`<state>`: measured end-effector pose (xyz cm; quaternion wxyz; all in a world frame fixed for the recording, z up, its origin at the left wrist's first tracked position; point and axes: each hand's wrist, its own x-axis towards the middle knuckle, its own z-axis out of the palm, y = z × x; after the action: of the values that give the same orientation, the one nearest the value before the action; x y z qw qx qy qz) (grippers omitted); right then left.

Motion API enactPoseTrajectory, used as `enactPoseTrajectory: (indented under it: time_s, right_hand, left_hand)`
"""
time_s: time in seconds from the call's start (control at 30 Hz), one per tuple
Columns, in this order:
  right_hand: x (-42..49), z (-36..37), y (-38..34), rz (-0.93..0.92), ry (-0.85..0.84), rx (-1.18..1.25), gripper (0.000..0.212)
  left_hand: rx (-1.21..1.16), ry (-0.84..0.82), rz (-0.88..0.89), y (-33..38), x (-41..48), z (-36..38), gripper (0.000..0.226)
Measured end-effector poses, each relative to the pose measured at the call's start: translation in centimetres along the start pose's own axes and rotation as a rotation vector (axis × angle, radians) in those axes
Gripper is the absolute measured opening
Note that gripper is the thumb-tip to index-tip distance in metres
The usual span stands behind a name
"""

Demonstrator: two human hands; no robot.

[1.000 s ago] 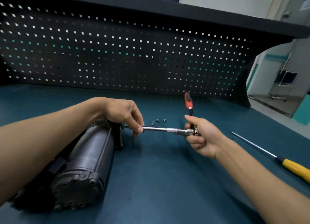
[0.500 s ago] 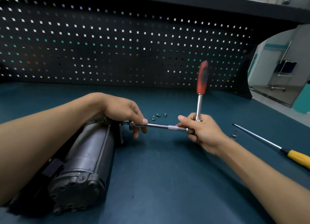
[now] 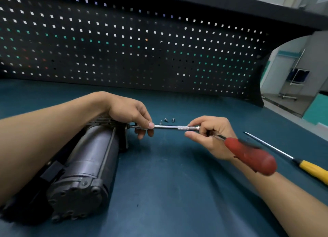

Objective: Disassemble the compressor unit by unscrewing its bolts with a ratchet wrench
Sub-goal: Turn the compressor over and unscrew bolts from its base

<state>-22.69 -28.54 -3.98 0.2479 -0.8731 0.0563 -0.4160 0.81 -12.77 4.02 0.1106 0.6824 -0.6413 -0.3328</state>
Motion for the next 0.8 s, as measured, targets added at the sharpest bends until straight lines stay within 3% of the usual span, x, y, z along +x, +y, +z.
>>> enactPoseTrajectory:
  time_s: [0.43,0.5,0.67,0.8]
  right_hand:
    - [0.1,-0.1,-0.4,-0.141,0.017,-0.177,0.054]
    - [-0.1,0.2,-0.3,-0.017,0.023,-0.077,0.054]
    - [0.4,0.6,-0.5,0.507,-0.052,0.225,0.057]
    - [1.4,0.1,-1.7,0.895,-0.113,0.407,0.028]
  left_hand:
    - [0.037,0.072,0.025,0.2,-0.5,0.5,0.025]
    - [0.049,0.070,0.028,0.2,-0.4,0.5,0.021]
    - [0.120,0.066,0.013,0.1,-0.1,0.4,0.015]
    - [0.126,0.038,0.018,0.3,-0.4,0.4,0.017]
